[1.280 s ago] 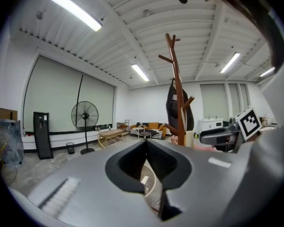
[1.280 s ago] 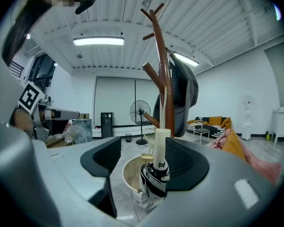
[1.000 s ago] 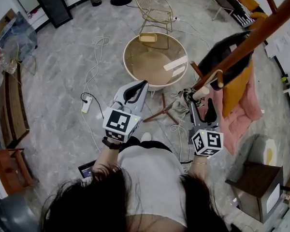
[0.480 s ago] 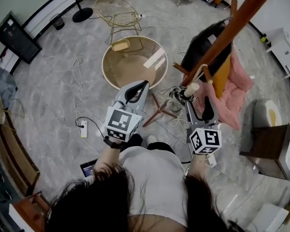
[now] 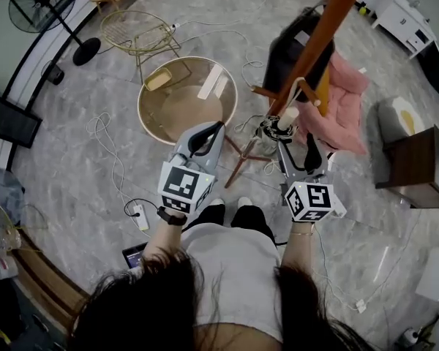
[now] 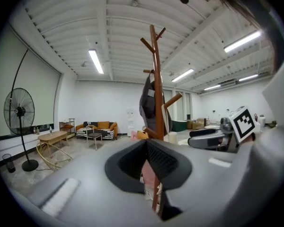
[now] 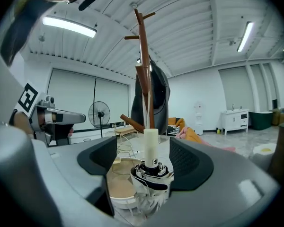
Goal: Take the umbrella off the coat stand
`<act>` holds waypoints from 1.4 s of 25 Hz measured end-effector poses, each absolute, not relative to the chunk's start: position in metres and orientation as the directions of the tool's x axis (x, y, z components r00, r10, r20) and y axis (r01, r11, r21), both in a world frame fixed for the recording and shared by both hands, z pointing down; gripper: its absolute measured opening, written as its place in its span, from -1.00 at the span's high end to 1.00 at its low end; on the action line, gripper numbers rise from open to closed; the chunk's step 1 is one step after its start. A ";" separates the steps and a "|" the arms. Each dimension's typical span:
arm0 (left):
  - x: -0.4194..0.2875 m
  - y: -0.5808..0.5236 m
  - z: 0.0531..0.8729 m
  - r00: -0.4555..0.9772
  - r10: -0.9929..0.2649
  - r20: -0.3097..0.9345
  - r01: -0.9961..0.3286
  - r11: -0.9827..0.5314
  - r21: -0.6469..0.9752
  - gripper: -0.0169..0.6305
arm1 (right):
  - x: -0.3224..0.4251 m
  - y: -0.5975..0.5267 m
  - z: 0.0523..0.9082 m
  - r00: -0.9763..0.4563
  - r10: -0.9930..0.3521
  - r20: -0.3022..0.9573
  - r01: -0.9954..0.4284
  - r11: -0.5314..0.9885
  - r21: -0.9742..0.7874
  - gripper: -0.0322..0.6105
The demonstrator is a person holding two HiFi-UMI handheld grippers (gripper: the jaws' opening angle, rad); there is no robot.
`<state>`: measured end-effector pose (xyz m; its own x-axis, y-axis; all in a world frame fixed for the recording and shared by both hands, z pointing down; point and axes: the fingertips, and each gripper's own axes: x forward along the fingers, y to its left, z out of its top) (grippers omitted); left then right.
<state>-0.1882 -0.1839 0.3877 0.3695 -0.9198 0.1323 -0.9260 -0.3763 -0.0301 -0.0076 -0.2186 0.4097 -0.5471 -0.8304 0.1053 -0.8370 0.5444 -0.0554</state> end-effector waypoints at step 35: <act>-0.148 -0.183 0.418 0.433 -0.891 0.135 -0.901 -0.430 0.052 0.76 | -0.018 -0.225 0.471 -0.560 -0.804 0.199 -0.825 0.564 -0.042 -0.40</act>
<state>-0.1480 -0.1826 0.4184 0.4333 -0.8911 0.1349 -0.9012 -0.4304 0.0516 -0.0180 -0.2246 0.4707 -0.5598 -0.8043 0.1993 -0.8249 0.5637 -0.0423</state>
